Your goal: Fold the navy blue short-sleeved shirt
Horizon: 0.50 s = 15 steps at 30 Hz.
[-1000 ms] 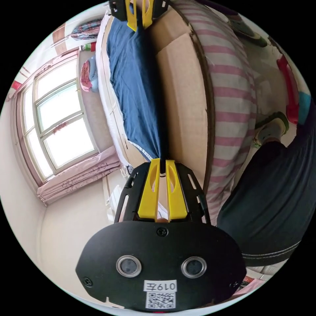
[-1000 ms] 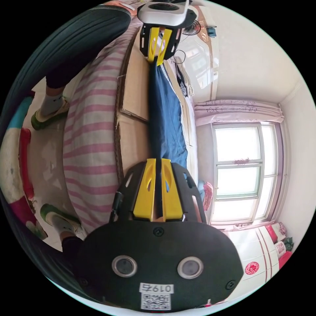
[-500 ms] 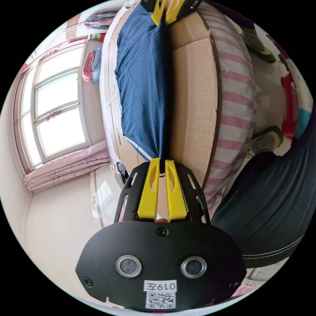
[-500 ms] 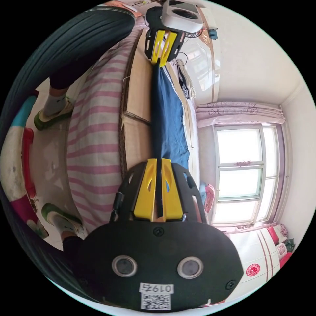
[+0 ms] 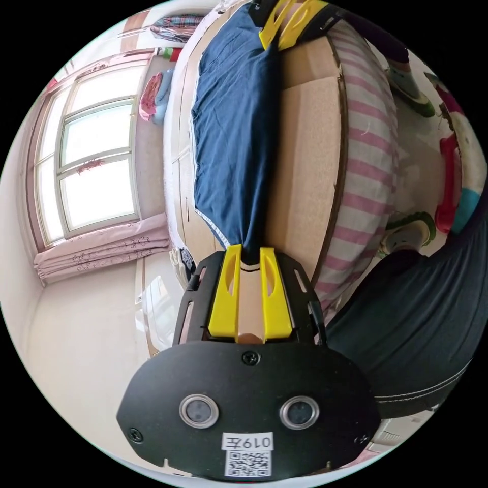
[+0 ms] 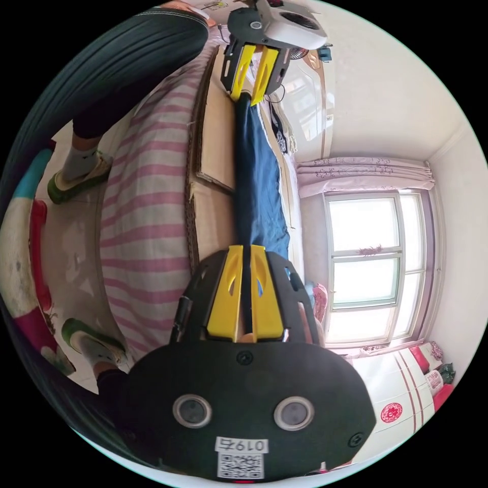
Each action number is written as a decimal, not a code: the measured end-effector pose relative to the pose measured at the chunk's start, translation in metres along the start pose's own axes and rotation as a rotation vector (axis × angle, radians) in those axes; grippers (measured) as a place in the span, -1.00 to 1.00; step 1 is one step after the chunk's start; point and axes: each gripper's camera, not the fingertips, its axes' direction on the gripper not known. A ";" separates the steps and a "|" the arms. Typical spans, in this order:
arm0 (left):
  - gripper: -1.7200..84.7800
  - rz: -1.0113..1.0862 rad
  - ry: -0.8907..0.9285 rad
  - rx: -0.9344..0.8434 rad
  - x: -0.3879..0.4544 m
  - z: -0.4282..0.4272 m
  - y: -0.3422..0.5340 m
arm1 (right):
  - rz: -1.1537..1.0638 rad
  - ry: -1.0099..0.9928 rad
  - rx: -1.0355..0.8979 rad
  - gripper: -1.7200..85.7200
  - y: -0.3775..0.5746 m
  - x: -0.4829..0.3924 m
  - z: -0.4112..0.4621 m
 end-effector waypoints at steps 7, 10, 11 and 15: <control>-0.78 -0.053 -0.022 -0.035 -0.007 -0.018 0.013 | 0.018 0.000 0.000 -0.93 0.011 0.014 0.003; -0.78 -0.037 -0.050 -0.072 -0.002 -0.021 0.014 | 0.013 0.001 -0.004 -0.93 0.014 0.019 0.004; -0.78 -0.037 -0.042 -0.054 -0.001 -0.027 0.011 | 0.011 0.002 -0.005 -0.93 0.015 0.021 0.004; -0.78 -0.061 -0.006 0.100 -0.001 -0.061 -0.022 | 0.019 -0.005 -0.003 -0.93 0.019 0.030 0.003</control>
